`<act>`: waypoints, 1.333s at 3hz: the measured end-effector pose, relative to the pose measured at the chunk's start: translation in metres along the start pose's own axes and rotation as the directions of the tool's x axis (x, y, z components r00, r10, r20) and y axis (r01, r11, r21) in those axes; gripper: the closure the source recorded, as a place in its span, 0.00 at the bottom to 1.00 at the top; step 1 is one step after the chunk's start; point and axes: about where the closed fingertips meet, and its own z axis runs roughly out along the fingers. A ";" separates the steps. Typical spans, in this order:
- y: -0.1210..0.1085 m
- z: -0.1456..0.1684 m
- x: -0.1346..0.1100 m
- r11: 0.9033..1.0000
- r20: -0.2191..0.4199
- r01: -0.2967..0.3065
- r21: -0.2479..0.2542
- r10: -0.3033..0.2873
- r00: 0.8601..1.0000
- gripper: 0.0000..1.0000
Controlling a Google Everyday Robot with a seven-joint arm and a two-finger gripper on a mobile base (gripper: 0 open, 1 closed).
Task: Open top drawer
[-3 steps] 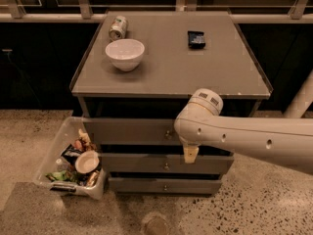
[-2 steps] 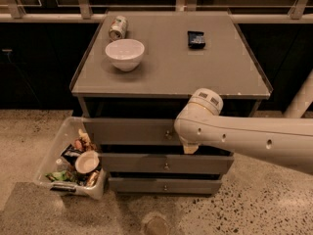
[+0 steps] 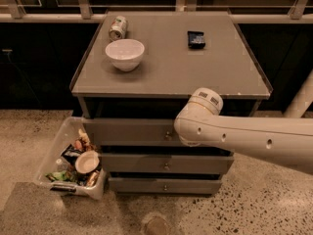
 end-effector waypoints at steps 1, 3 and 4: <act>0.000 0.000 0.000 1.000 0.000 0.000 0.000 0.000 1.000 1.00; -0.002 -0.009 -0.001 1.000 0.008 0.006 0.000 -0.006 1.000 1.00; -0.004 -0.012 -0.001 1.000 0.009 0.006 0.000 -0.006 1.000 1.00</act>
Offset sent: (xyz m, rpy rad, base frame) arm -0.0049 -0.0045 0.0060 -0.0097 -0.0005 0.0033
